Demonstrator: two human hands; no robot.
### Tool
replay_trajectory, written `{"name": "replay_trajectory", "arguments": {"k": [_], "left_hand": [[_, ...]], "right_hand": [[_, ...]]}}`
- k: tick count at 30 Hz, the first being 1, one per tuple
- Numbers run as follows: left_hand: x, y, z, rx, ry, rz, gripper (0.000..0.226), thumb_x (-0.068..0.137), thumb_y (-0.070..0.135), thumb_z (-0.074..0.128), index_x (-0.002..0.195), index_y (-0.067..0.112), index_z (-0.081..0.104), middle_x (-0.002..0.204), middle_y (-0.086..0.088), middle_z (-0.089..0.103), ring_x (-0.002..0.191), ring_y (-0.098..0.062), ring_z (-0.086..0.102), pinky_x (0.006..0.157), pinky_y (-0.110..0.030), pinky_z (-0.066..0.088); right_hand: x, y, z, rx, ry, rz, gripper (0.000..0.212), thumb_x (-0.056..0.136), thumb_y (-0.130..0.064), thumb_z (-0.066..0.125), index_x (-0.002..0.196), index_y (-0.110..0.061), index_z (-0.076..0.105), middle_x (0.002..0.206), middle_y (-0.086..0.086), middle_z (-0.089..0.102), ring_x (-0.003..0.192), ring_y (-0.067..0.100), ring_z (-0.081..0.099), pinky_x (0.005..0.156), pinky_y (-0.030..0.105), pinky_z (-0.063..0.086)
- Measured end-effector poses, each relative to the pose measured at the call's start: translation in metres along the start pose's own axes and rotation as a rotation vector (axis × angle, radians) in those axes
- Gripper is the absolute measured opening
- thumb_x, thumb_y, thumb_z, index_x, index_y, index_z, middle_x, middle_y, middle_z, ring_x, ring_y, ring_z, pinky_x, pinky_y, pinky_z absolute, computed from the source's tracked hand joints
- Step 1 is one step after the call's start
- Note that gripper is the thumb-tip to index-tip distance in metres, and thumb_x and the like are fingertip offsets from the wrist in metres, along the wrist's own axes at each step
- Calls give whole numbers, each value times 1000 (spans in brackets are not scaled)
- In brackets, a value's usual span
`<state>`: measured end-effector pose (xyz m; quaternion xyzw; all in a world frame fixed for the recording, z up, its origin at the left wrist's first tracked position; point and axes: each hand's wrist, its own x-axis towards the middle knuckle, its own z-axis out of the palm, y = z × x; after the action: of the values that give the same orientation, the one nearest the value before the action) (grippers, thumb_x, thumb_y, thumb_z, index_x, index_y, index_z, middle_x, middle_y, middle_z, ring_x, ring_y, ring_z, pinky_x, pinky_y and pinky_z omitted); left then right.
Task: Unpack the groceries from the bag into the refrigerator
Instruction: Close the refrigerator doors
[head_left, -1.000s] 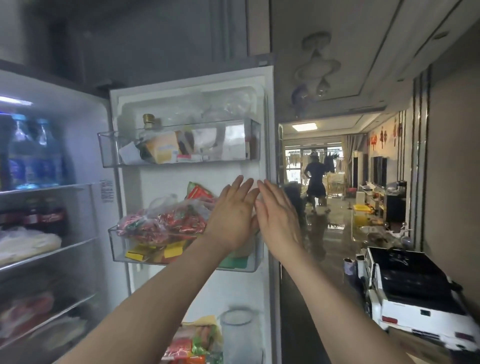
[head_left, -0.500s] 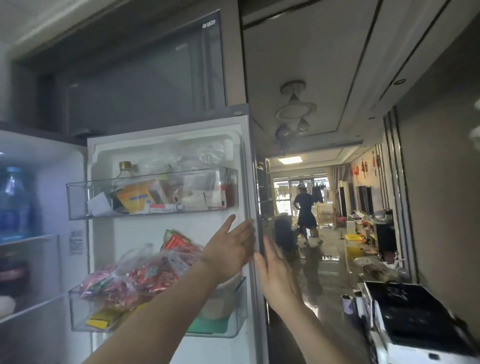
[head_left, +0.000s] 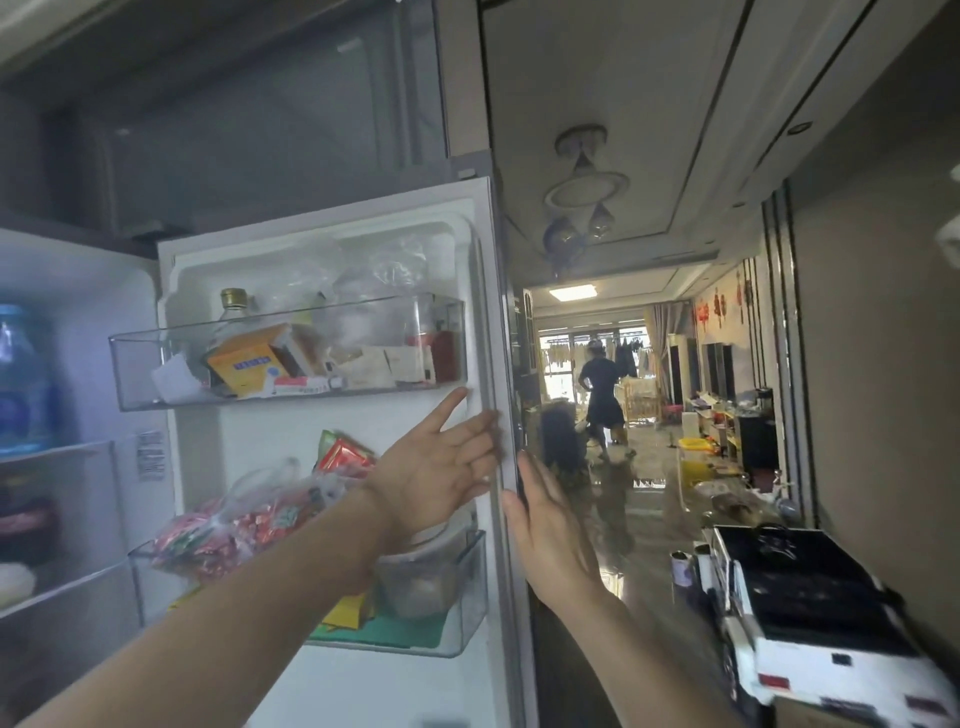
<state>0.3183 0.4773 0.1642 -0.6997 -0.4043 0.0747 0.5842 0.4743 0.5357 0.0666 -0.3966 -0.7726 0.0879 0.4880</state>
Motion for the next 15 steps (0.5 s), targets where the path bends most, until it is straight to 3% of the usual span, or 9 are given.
{"name": "replay_trajectory", "arguments": {"k": [7,12,15], "left_hand": [[-48,-12,-15,-50,159,11,41,103,38,33,133,18,52,142,-2,49,145,-22,22,116,-56,10],[-92,-22,-34,-109,216,-11,39,103,37,34,133,22,54,144,3,47,145,-18,20,116,-55,11],[-123,-31,-45,-121,233,-6,38,103,37,37,133,22,53,146,4,45,145,-18,21,115,-57,13]], "right_hand": [[-31,-28,5,30,89,-87,65,90,-59,14,150,-36,5,157,-21,1,140,-1,12,110,28,20],[-45,-58,11,117,134,-112,59,96,-54,19,150,-36,4,156,-25,0,135,-18,-3,104,7,5],[-51,-80,16,145,202,-150,59,96,-53,21,150,-35,5,156,-23,0,140,-11,-1,105,4,1]]}}
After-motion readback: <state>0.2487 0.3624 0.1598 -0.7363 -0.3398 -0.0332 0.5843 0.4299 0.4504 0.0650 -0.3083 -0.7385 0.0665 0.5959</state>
